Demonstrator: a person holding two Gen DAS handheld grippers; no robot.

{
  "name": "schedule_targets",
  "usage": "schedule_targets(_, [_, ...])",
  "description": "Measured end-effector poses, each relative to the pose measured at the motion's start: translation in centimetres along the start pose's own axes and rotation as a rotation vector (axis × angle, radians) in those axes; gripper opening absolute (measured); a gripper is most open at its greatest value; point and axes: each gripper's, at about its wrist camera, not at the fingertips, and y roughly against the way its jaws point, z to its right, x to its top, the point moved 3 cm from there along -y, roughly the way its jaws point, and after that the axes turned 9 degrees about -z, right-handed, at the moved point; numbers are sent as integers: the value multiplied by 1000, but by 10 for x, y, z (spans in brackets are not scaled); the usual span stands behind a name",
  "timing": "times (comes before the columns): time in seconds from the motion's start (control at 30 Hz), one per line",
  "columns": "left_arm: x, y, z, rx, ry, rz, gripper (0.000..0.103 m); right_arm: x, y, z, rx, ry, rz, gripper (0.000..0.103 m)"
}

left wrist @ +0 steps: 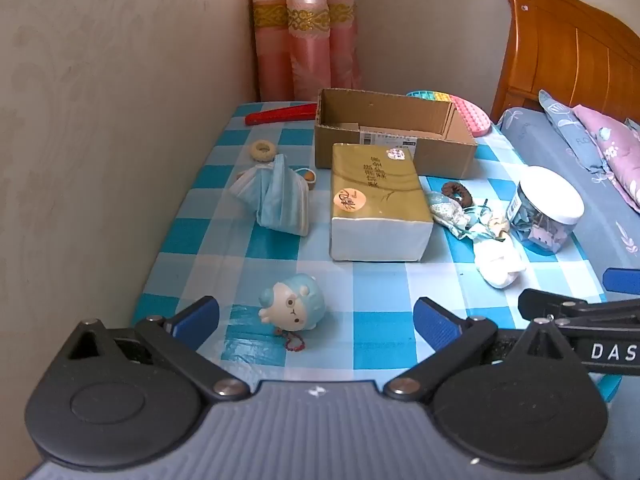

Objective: Organize soft objects

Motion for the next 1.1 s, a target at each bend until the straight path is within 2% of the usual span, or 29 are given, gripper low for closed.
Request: schedule_targets(1.1, [-1, 1, -2, 6, -1, 9, 102, -1, 4, -2, 7, 1, 1, 103])
